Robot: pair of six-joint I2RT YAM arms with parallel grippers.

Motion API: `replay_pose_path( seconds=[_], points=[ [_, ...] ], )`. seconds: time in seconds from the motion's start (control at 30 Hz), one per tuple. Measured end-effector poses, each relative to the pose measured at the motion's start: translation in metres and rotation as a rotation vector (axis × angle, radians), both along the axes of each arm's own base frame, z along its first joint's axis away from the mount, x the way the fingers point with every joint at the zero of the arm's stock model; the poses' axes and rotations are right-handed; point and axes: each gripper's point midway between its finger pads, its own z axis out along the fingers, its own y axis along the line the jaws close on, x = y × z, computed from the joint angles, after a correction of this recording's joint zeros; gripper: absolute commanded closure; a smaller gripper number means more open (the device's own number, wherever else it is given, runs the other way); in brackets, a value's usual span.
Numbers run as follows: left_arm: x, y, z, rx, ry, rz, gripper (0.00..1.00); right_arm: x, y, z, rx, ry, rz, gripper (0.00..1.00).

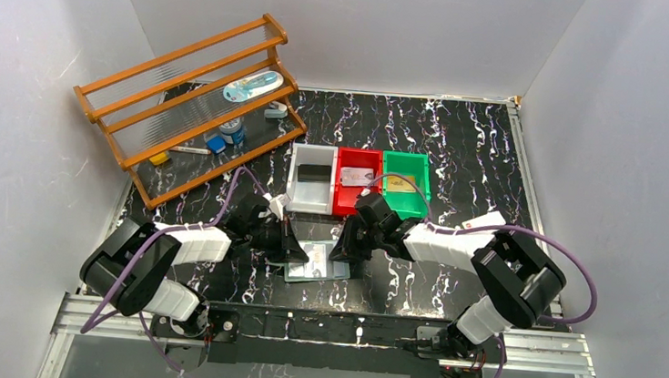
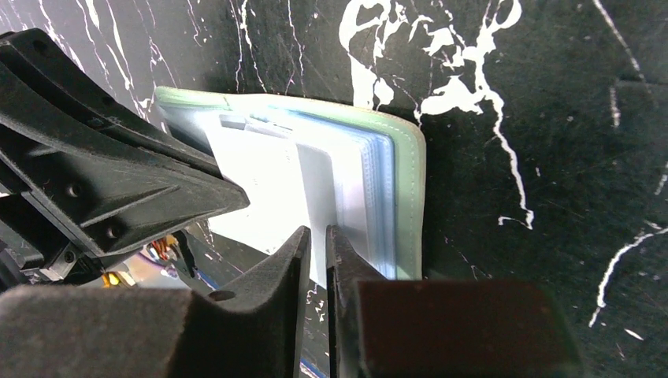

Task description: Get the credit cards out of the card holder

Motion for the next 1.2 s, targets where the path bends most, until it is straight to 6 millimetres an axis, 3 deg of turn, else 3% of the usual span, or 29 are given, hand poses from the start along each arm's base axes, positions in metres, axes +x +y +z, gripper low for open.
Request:
replay_pose_path(
  seconds=[0.43,0.63,0.93,1.2],
  points=[
    [0.001,0.002,0.002,0.024,0.0,-0.008,1.0,-0.007,-0.014,0.01,-0.041,-0.026,0.036,0.65],
    [0.001,0.002,0.002,0.024,0.001,-0.008,1.0,-0.007,0.001,0.018,0.03,-0.021,0.053,0.64],
    [0.0,0.002,0.002,0.024,0.004,-0.009,1.0,-0.009,0.023,0.007,0.055,0.028,0.063,0.61],
    [0.001,-0.002,0.004,-0.004,0.014,0.0,0.84,-0.011,0.024,0.005,0.1,0.051,0.023,0.63]
  ],
)
